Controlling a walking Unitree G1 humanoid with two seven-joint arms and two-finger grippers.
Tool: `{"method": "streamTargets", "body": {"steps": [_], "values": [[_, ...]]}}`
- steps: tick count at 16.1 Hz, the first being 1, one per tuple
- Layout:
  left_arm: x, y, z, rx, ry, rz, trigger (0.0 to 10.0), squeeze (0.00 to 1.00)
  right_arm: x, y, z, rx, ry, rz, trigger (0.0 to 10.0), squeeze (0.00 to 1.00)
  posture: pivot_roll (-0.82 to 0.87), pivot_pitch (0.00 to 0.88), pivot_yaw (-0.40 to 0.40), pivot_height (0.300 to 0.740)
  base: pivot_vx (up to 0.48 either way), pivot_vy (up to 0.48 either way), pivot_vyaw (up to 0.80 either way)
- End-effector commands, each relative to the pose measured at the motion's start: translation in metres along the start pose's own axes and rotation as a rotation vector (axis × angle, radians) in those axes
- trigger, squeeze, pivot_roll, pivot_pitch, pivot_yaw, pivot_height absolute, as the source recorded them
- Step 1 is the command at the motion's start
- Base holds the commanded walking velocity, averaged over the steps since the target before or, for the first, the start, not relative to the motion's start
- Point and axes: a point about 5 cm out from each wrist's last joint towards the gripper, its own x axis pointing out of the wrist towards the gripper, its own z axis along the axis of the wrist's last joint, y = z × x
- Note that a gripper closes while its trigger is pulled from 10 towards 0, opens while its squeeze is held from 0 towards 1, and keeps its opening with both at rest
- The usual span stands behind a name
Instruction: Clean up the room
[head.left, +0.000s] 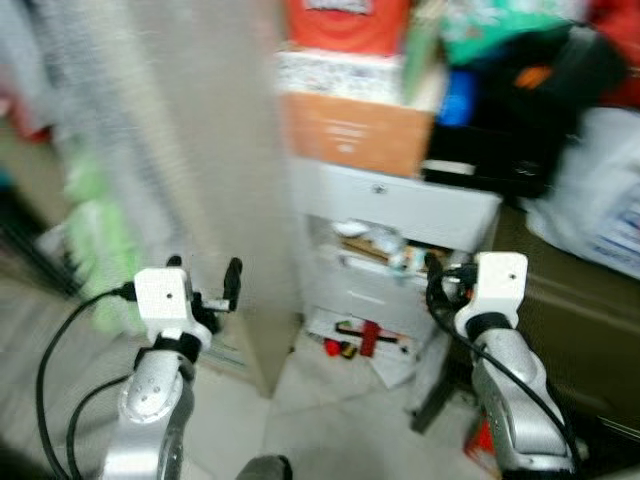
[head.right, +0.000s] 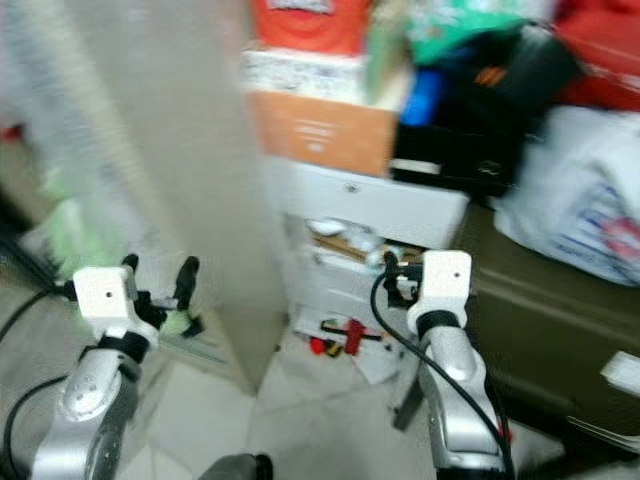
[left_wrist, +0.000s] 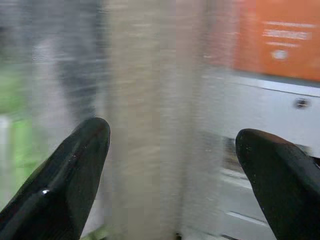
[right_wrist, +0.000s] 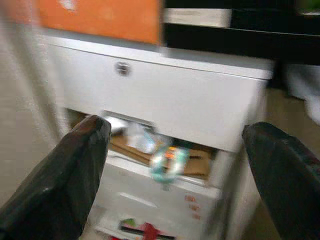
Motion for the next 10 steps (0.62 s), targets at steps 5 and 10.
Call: {"method": "streamTargets", "body": {"steps": [5, 10], "values": [[0.0039, -0.0031, 0.0011, 0.003, 0.005, -0.021, 10.0, 0.00, 0.0022, 0.0028, 0.0000, -0.048, 0.008, 0.025, 10.0, 0.00, -0.01, 0.000, 0.028, 0.740, 0.000, 0.000, 0.48], [0.0065, -0.0037, 0.0022, 0.005, 0.001, -0.024, 10.0, 0.00, 0.0047, 0.0037, 0.0003, -0.046, 0.011, 0.032, 10.0, 0.00, -0.01, 0.000, 0.027, 0.740, 0.000, 0.000, 0.80]]}}
